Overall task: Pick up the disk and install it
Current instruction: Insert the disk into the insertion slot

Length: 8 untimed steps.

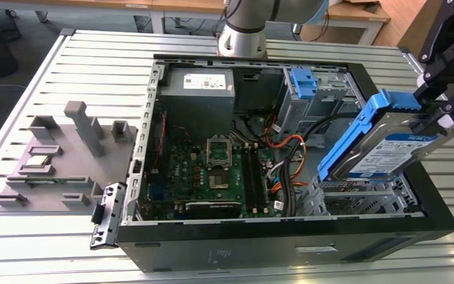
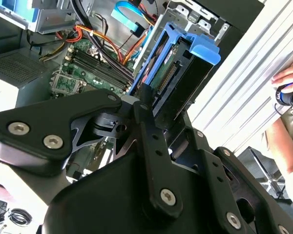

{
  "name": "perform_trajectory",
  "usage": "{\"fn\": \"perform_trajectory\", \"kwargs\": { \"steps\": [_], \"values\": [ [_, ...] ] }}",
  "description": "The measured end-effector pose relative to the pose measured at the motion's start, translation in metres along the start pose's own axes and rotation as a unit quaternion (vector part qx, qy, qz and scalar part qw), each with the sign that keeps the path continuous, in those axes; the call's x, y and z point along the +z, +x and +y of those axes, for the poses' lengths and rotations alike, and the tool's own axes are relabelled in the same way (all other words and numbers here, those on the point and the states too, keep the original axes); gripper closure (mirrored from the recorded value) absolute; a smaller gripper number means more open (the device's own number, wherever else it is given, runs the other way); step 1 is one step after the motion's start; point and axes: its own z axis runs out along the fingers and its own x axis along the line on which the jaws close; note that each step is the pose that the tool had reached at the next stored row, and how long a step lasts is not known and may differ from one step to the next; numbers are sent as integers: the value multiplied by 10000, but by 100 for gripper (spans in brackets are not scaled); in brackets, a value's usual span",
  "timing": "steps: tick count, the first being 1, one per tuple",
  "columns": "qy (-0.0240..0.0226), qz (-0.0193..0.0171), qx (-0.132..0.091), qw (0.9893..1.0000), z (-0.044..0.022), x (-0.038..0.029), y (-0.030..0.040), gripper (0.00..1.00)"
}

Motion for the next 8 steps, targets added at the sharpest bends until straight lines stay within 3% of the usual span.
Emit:
{"fn": "perform_trajectory", "kwargs": {
  "steps": [8],
  "values": [
    [-13,-4,-139,9999,-45,39,4,65]
  ]
}}
